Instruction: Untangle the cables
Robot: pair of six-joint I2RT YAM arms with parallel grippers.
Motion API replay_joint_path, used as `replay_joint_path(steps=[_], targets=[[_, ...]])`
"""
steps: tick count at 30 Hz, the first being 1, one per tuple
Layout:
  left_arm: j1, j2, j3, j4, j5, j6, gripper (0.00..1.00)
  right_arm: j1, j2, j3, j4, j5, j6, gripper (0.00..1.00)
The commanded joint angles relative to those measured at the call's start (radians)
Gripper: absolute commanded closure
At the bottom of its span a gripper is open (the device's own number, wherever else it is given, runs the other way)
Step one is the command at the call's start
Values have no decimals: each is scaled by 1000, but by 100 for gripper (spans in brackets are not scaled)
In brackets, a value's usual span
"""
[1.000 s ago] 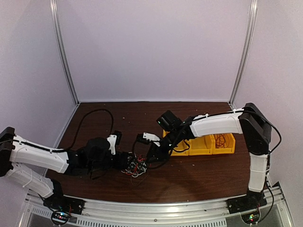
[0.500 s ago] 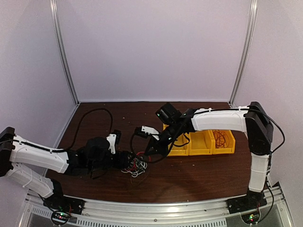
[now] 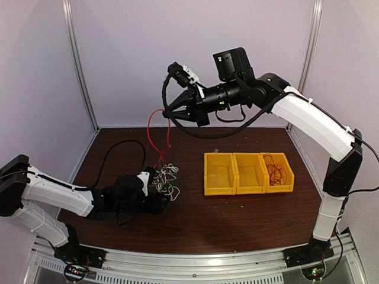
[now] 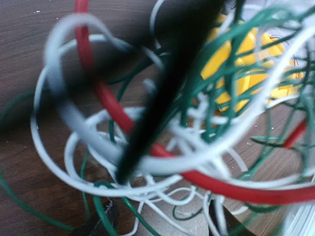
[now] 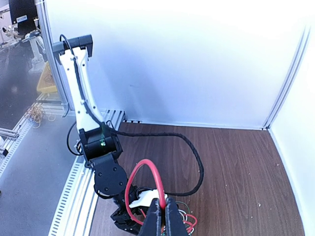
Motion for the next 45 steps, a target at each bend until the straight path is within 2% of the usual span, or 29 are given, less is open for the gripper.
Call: replay_joint_path(steps=[1, 5, 10, 12, 16, 17, 19, 20, 23, 27, 30, 34, 38, 40, 42, 45], targets=[[9, -36, -6, 45, -18, 16, 37, 5, -15, 82, -43, -25, 34, 100], [11, -88, -46, 24, -51, 28, 37, 4, -45, 152, -18, -14, 54, 100], [12, -129, -50, -35, -73, 63, 32, 4, -82, 132, 32, 58, 49, 100], [-7, -202, -60, -46, -108, 87, 31, 4, -73, 91, 33, 84, 44, 100], [-93, -456, -90, -51, -255, 194, 29, 4, -81, -63, 99, 139, 49, 100], [-105, -520, -106, -31, -265, 234, 27, 4, -84, -95, 123, 158, 55, 100], [-118, -665, -136, 19, -250, 316, 7, 4, -83, -143, 155, 186, 72, 100], [-118, -709, -142, 35, -234, 349, 3, 4, -76, -151, 162, 193, 79, 100], [-121, -764, -112, 36, -209, 433, 2, 5, -53, -150, 163, 196, 96, 100], [-121, -669, -24, 13, -199, 499, 2, 5, -35, -141, 186, 193, 128, 100], [-123, -558, 22, 60, -211, 542, 8, 6, -16, -114, 185, 174, 153, 100], [-121, -418, 78, 114, -331, 590, 12, 7, -11, -96, 193, 142, 184, 100], [-116, -271, 112, 231, -441, 666, 9, 10, -26, -96, 200, 61, 195, 100], [-75, -223, 113, 259, -423, 638, 11, 12, -36, -98, 205, 31, 209, 100], [-2, -202, 97, 281, -297, 548, 15, 12, -53, -104, 211, 7, 220, 100], [40, -132, 52, 392, -230, 559, 18, 12, -82, -113, 230, -23, 237, 100]])
